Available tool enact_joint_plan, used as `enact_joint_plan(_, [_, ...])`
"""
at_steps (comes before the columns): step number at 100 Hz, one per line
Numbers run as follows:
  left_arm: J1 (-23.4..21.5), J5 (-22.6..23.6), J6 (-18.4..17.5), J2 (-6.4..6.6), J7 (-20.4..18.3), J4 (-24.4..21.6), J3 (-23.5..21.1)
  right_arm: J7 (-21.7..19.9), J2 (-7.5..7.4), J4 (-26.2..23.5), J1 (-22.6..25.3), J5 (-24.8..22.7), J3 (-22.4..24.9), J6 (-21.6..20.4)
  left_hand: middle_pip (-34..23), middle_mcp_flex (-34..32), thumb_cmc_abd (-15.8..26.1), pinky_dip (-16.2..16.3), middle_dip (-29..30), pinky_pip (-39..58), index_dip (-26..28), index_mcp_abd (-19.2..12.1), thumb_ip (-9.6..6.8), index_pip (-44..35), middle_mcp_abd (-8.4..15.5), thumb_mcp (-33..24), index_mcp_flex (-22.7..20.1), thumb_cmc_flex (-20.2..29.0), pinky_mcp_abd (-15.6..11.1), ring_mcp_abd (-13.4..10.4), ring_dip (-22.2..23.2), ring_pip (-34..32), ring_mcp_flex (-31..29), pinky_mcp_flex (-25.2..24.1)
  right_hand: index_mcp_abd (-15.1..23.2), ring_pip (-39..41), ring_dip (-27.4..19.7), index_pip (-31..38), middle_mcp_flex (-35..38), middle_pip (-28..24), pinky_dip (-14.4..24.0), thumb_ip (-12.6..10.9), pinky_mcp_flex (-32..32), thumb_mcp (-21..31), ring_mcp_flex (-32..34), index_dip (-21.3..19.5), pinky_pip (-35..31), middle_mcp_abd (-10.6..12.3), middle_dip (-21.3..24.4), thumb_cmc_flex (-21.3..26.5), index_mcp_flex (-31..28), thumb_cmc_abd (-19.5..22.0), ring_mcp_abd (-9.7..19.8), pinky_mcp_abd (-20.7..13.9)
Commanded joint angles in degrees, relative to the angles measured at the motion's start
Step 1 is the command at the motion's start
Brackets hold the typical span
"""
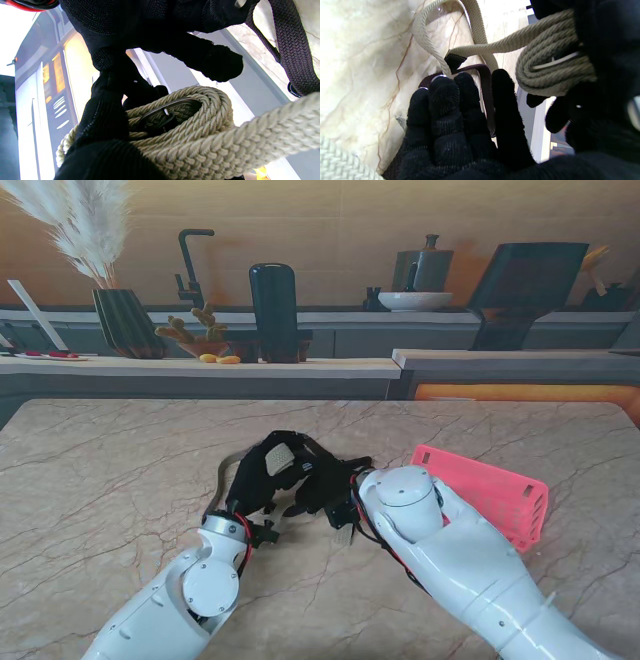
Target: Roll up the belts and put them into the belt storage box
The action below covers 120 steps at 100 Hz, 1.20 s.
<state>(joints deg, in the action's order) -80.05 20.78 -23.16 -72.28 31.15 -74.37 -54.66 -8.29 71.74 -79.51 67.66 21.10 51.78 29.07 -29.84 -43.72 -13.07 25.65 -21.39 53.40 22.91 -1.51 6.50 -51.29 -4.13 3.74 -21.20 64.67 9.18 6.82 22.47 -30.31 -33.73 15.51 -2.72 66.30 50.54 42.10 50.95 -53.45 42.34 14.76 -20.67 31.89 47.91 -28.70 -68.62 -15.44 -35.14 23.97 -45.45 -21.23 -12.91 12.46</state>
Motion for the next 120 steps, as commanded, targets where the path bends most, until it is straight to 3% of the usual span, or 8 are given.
enact_joint_plan(1, [0.4,0.6,0.2,-1.31,-0.3,-1.8,0.4,-0.1,0.96,-1.7,1.2,0.1,-0.6,0.4,-5.8,-5.4,13.1,1.3,-2.8,2.3,0.2,-0.3,-2.17,-2.1,0.8,-4.4,-0.9,9.3,0.1,0.7,1.7,-2.7,-3.1,1.5,1.7,-0.5,-0.9,0.9,0.2,0.2,-0.6,-6.5,0.1,7.0,-0.7,-0.4,-2.0,-2.3,0.7,11.5,-1.2,-4.2,-0.4,0.0])
enact_joint_plan(21, [0.5,-0.1,1.6,-1.4,-0.5,-1.8,0.4,0.6,-1.17,-4.5,3.2,-9.8,0.9,-2.4,-27.2,-9.5,14.9,0.8,-17.1,4.5,0.4,1.2,-2.28,-3.3,2.4,-0.9,0.0,8.0,1.9,2.5,5.1,-11.8,-11.2,8.8,2.6,-0.6,-1.7,5.6,0.8,0.2,-1.3,-6.2,-0.3,6.6,-0.3,2.8,-2.4,-2.0,1.5,14.7,0.1,-4.5,-0.4,0.1])
enact_joint_plan(44, [0.9,0.0,3.2,-1.62,0.4,-1.4,0.6,3.0,-3.57,-9.2,7.8,-22.9,4.7,-7.4,-34.3,-18.5,4.3,-1.1,-24.5,13.4,1.5,2.8,-4.74,-7.0,4.7,-3.9,-5.1,-0.9,4.2,1.6,7.8,-22.0,-26.0,22.0,3.5,-1.0,-2.3,9.9,1.5,0.6,-1.7,-5.8,-0.6,7.2,0.1,6.1,-2.5,-1.5,2.0,16.4,1.1,-5.3,-0.3,0.2])
enact_joint_plan(64, [1.0,0.5,3.5,-1.52,0.4,-1.4,0.7,6.0,-4.48,-12.1,11.3,-30.9,7.4,-11.5,-34.9,-20.6,-3.6,-3.6,-25.1,19.5,1.3,2.9,-2.97,-7.0,5.6,-19.3,-5.8,-10.5,5.8,1.9,7.8,-25.1,-30.8,26.3,4.2,-1.5,-2.6,10.1,1.7,0.8,-1.7,-5.7,-0.6,7.9,0.3,6.3,-2.5,-1.0,2.1,16.6,1.1,-5.2,0.1,0.2])
enact_joint_plan(77, [1.4,3.1,3.4,-1.07,0.7,-0.9,0.7,8.6,-4.2,-13.4,13.5,-31.2,9.1,-13.9,-36.5,-22.0,-10.4,-4.2,-24.9,23.9,2.4,5.2,-1.2,-2.2,5.9,-34.9,-6.4,-21.8,6.4,1.0,8.8,-29.3,-34.9,30.3,4.3,-2.0,-2.9,10.0,1.5,1.2,-1.8,-5.6,-0.6,7.5,0.4,6.5,-2.4,-0.8,2.3,15.3,1.3,-5.7,0.3,0.2])
enact_joint_plan(89, [2.8,7.6,3.9,-0.23,1.2,0.7,1.3,9.7,-4.2,-14.7,15.6,-30.3,10.7,-18.3,-39.3,-23.5,-12.8,-5.6,-24.6,31.0,4.7,8.3,-3.27,3.4,5.4,-42.9,-6.2,-28.1,6.3,-1.3,12.6,-38.2,-39.2,36.6,3.7,-6.2,-4.2,0.3,0.1,4.6,-2.9,-5.8,-0.2,12.6,-1.2,1.5,0.2,-0.3,3.6,8.0,1.4,-8.5,0.7,0.3])
enact_joint_plan(98, [3.4,9.0,4.8,0.21,0.6,1.3,1.7,8.9,-4.84,-15.5,16.6,-31.6,11.3,-22.1,-41.1,-23.9,-15.0,-6.0,-25.3,36.0,3.1,10.3,-3.27,8.9,5.0,-43.9,-3.6,-29.1,6.6,-1.7,15.4,-47.3,-39.4,39.9,2.2,-11.8,-6.2,-9.3,-1.9,8.6,-3.3,-9.5,0.6,15.0,-3.4,-5.1,3.4,0.9,5.4,0.8,3.9,-10.2,1.5,0.5])
enact_joint_plan(120, [4.8,12.0,6.3,1.12,-0.5,2.3,3.0,9.5,-5.5,-15.0,15.9,-38.4,9.7,-26.5,-42.0,-22.8,-17.3,-7.0,-26.0,42.0,-1.5,13.0,-3.06,17.9,5.8,-43.6,4.8,-29.8,4.7,-4.6,17.9,-59.0,-39.4,43.7,-3.1,-17.6,-8.7,-13.0,-1.3,11.8,-2.8,-9.1,0.7,2.7,-3.6,-6.5,6.4,0.8,7.3,-7.5,3.5,-8.5,0.9,1.8])
